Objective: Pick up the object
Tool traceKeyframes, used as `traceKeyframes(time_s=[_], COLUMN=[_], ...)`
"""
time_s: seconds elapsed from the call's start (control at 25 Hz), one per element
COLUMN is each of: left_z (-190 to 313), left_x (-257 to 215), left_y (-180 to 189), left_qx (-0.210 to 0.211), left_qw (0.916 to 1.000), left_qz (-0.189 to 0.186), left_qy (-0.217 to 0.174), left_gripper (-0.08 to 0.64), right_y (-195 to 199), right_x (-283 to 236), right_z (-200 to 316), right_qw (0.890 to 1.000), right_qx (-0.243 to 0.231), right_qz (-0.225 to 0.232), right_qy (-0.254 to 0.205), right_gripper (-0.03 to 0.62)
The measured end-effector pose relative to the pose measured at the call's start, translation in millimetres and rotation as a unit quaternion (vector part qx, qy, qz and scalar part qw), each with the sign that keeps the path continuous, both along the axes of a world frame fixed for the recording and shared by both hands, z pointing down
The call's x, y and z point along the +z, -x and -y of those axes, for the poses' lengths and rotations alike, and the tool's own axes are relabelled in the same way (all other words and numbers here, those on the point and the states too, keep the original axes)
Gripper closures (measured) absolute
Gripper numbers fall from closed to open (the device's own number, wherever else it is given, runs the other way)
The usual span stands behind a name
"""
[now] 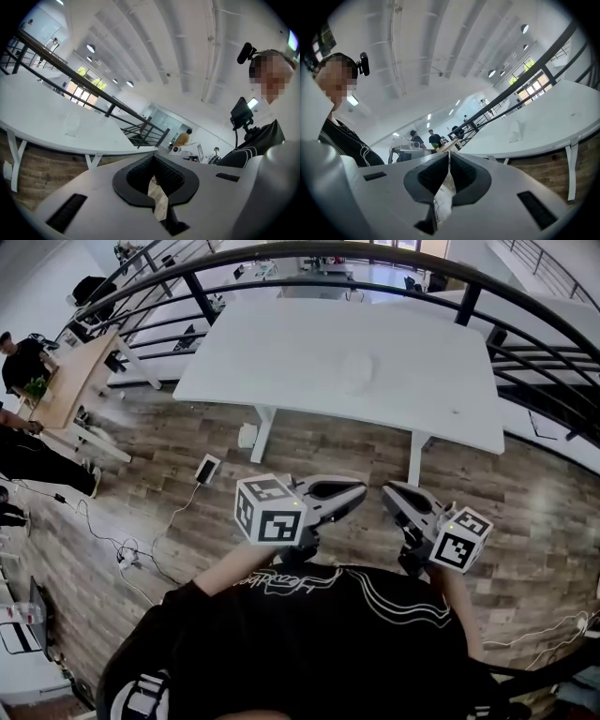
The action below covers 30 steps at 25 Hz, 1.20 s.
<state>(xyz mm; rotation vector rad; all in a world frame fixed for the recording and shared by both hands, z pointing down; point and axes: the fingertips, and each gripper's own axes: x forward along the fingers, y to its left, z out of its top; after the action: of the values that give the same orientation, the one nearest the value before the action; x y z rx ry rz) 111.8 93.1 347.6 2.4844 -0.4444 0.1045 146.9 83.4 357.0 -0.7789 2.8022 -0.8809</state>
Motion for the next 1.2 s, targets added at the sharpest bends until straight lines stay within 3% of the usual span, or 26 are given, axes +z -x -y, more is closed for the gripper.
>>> traceKeyframes(time_s=[0.28,0.52,1.2], left_z=[20.7,66.5,358.3], left_x=[5.6,17.0,24.5], left_y=[14.7,34.7,63.0], left_qx=[-0.022,-0.027,0.014], left_qw=[0.9997,0.9992,0.9996], left_qz=[-0.006,-0.022,0.009], left_qy=[0.003,0.017,0.023], left_gripper=[0.552,0.552,0.552], right_y=[10.6,25.5,56.4], right_x=[5.7,16.6,25.4], right_z=[17.1,62.4,338.7], right_qw=[1.000,1.000,0.999], right_qx=[-0.017,-0.015,0.027], right_qz=[-0.007,-0.018,-0.012], right_qy=[0.006,0.017,0.041], right_gripper=[0.575,0.575,0.575])
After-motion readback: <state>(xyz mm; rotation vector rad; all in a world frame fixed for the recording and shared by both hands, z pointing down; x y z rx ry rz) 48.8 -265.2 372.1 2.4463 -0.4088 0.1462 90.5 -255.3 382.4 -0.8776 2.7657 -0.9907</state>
